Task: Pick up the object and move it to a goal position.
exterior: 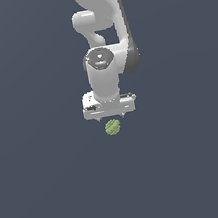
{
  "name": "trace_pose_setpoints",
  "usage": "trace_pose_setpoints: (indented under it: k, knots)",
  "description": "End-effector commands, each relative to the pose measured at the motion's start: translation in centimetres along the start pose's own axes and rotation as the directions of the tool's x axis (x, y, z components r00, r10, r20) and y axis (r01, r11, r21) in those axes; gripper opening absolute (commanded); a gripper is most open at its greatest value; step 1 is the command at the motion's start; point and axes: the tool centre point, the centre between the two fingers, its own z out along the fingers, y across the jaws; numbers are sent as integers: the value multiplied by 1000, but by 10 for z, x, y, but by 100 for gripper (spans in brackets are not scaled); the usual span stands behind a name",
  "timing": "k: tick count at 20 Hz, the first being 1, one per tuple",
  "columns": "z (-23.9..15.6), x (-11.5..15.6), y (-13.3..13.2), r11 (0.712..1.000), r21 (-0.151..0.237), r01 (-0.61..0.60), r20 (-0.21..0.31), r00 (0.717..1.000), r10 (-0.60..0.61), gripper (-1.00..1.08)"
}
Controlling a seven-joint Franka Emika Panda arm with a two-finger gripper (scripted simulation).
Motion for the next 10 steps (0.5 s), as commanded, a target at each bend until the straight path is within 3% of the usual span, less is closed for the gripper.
trace_pose_setpoints:
  k: [1, 10]
  knots:
    - [0, 0, 0, 1000, 0, 0, 0, 1000, 0, 100]
    - [2, -6, 24, 997, 4, -71, 26, 997, 71, 100]
